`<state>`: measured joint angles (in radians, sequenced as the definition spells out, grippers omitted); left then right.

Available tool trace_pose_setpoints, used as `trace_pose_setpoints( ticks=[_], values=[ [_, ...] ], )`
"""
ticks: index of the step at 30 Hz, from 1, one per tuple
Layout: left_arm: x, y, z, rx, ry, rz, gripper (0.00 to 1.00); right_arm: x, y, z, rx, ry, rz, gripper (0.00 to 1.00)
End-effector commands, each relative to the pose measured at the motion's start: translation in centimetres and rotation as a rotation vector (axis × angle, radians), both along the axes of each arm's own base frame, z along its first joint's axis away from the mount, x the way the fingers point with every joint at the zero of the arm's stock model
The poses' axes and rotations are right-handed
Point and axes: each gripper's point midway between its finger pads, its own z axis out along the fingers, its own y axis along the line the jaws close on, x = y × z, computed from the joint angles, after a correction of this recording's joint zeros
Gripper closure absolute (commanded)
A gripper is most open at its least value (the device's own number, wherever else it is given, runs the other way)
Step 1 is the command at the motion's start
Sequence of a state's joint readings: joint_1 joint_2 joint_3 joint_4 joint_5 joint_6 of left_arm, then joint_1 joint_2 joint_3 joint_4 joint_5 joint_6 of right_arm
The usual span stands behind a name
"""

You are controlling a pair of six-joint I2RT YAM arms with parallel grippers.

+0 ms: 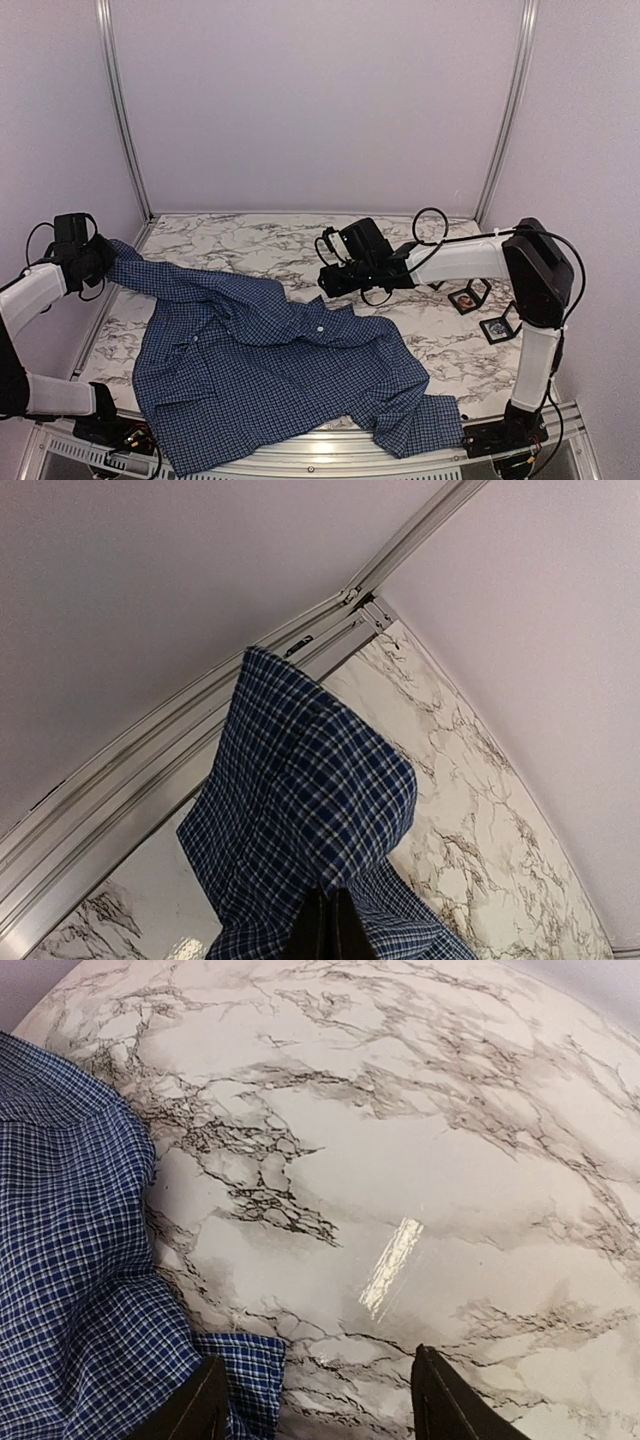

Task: Remove the brooch from the garment
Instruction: Pick up the flattened clothing from the center of the board.

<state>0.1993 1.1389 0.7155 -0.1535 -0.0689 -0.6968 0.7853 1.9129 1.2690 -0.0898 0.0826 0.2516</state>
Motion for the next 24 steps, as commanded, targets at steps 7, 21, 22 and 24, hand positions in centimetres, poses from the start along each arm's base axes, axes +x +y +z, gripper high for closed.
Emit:
trace_pose_setpoints(
  ticks=[7,21,22,24],
  values=[
    [0.2,-0.3,1.1,-0.011,-0.050,-0.018,1.00,0.2,2.9,-3.5,-0.034,0.083,0.116,0.43],
    [0.6,-0.5,1.7,-0.021,-0.069,-0.034,1.00,-0.5,3.4,-7.0,-0.039,0.147,0.145,0.47],
    [0.6,-0.5,1.7,-0.021,-0.069,-0.034,1.00,-0.6,3.5,-7.1,-0.034,0.150,0.149,0.47],
    [0.7,-0.6,1.8,-0.021,-0.069,-0.036,1.00,-0.7,3.7,-7.2,-0.021,0.158,0.154,0.49]
  ],
)
